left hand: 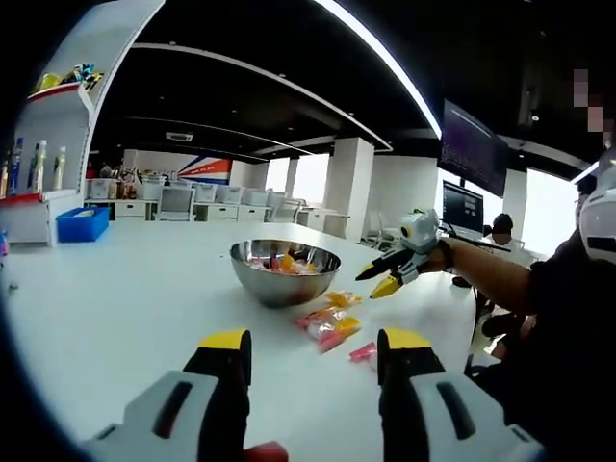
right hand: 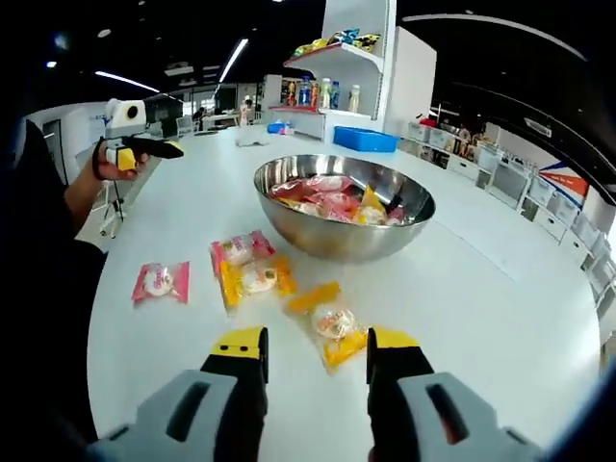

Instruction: Pick up the marshmallows scattered on the table and place them into the bowl on the table

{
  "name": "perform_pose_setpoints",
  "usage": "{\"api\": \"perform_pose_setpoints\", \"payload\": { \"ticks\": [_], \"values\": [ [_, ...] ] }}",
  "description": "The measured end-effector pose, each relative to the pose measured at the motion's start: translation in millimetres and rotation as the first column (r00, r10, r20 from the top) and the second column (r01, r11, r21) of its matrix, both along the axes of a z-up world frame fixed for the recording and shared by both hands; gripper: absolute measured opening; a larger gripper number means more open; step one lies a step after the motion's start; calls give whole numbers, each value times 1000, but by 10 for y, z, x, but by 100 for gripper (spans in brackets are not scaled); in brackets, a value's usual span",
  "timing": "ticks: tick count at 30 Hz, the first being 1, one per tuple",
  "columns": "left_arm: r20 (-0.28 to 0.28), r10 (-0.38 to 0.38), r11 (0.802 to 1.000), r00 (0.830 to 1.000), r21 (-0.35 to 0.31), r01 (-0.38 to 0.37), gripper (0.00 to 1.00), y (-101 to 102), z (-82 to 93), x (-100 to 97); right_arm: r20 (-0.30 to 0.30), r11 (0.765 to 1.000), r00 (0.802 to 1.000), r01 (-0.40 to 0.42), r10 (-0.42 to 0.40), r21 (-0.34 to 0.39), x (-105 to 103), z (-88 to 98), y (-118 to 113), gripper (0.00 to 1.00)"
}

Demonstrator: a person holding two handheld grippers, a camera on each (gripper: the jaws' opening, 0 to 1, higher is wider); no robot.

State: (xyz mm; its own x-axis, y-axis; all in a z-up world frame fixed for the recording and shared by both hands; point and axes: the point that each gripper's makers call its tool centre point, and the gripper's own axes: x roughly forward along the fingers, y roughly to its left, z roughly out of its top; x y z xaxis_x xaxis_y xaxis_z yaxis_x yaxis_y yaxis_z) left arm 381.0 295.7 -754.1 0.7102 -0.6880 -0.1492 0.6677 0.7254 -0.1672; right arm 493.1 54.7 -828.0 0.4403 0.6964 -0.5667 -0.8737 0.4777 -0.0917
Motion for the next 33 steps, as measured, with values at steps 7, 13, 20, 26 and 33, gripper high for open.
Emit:
{"api": "perform_pose_setpoints", "payload": {
  "ticks": [7,13,20,26,33],
  "values": [
    [-4,-9,1000,1000,2,9,53,-38,-3,19,-10,997,998,-63,62,-38,104,-7,93,41],
    [-7,-10,1000,1000,-1,10,53,-48,-10,35,-11,986,993,-117,116,-117,213,-69,117,41],
    [-14,-6,1000,1000,-2,6,53,-35,-41,38,-3,962,981,-192,195,-197,153,-163,262,39],
    [-13,-6,1000,1000,-7,6,53,-13,-36,32,-20,948,970,-242,243,-205,119,-212,346,37],
    [-16,2,1000,1000,-13,-2,52,30,-46,25,-38,949,972,-236,233,-211,135,-238,319,33]
  ]
}}
